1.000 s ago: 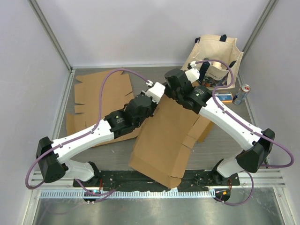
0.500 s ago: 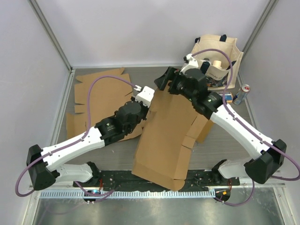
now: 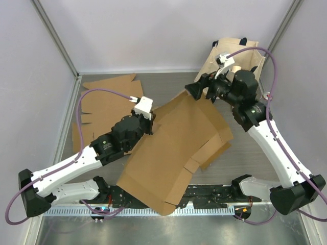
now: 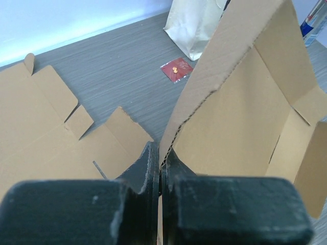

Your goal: Fold the paper box

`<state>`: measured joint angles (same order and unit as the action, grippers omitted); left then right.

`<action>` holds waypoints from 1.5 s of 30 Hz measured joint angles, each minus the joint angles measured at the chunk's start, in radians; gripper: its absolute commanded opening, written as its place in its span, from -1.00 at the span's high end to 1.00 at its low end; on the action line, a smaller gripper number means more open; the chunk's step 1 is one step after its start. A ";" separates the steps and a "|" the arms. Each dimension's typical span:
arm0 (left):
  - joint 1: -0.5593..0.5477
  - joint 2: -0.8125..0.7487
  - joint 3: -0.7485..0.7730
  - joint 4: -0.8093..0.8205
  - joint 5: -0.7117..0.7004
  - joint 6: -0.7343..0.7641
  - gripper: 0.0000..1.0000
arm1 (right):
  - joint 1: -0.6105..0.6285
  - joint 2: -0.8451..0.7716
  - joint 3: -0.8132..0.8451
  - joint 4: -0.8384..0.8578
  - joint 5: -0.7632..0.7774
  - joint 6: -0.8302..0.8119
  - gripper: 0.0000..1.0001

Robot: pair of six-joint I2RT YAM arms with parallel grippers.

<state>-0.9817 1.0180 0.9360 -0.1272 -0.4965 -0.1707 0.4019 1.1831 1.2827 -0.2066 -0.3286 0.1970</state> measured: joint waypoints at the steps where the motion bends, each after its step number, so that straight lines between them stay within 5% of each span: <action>1: 0.001 -0.004 0.000 -0.004 0.002 -0.004 1.00 | -0.027 -0.007 0.001 0.003 -0.017 -0.018 -0.62; 10: 0.011 -0.095 -0.019 -0.005 0.002 -0.039 1.00 | -0.236 -0.018 -0.037 0.008 -0.282 -0.161 -0.63; 18: 0.015 -0.158 -0.019 -0.039 0.026 -0.034 1.00 | -0.285 -0.045 -0.151 0.051 -0.468 -0.251 -0.58; 33: 0.015 -0.287 -0.052 -0.048 0.147 0.027 1.00 | -0.327 0.141 -0.045 0.079 -0.683 -0.303 -0.49; 39: 0.016 -0.275 -0.052 -0.048 0.180 0.037 1.00 | -0.315 0.157 -0.009 0.079 -0.782 -0.298 -0.20; 45: 0.016 -0.274 -0.052 -0.043 0.191 0.044 1.00 | -0.267 0.166 -0.017 0.106 -0.800 -0.269 0.40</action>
<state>-0.9657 0.7441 0.8837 -0.1699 -0.3054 -0.1268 0.1349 1.3487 1.2659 -0.1001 -1.1290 -0.0723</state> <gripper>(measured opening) 0.027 0.404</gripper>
